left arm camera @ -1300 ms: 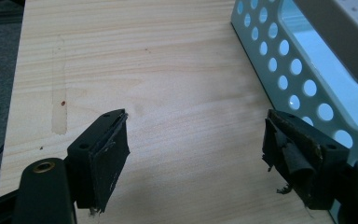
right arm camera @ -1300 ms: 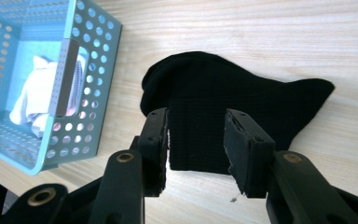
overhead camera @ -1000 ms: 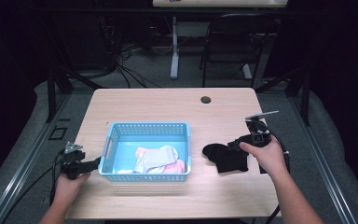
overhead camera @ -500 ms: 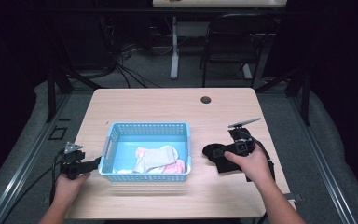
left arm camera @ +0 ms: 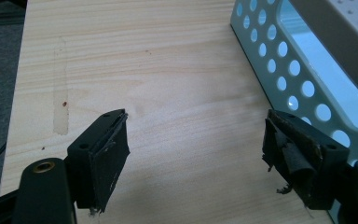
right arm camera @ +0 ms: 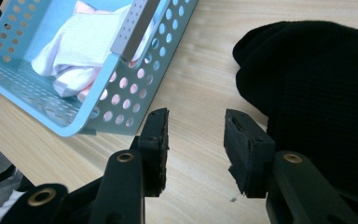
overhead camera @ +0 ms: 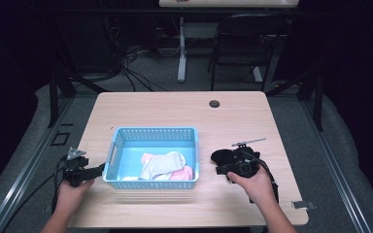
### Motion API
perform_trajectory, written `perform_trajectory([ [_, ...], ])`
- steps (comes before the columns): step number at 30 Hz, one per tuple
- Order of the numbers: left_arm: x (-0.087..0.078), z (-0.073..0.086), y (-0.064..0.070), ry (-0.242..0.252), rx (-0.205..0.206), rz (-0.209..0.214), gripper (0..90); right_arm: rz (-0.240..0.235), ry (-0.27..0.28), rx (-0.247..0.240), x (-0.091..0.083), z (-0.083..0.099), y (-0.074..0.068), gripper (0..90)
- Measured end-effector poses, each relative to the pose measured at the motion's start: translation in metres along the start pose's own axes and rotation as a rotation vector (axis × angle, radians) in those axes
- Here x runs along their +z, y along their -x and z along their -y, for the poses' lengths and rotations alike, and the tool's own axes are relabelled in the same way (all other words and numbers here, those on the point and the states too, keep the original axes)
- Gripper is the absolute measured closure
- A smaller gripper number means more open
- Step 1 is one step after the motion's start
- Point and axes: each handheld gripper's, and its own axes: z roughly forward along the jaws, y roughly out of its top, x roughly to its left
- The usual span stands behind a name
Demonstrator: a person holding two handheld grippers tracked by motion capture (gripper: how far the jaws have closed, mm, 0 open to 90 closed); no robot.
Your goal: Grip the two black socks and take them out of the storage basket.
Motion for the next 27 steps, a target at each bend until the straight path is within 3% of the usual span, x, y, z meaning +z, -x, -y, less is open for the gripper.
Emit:
perform_trajectory([
  [4,0.000,0.000,0.000,-0.002,0.003,0.002,22.3,-0.020,0.016,-0.003,0.003,0.007,0.002,60.3],
  [12,0.000,0.000,0.000,-0.001,-0.001,0.002,22.3,-0.003,0.036,-0.002,0.010,0.019,0.005,60.3],
  [24,0.001,0.000,0.001,-0.002,0.000,0.005,22.4,-0.003,0.116,0.039,0.007,0.027,0.019,59.3],
  [27,0.001,0.000,0.000,-0.003,0.001,0.004,22.4,0.029,0.158,0.048,0.001,0.028,0.026,57.3],
])
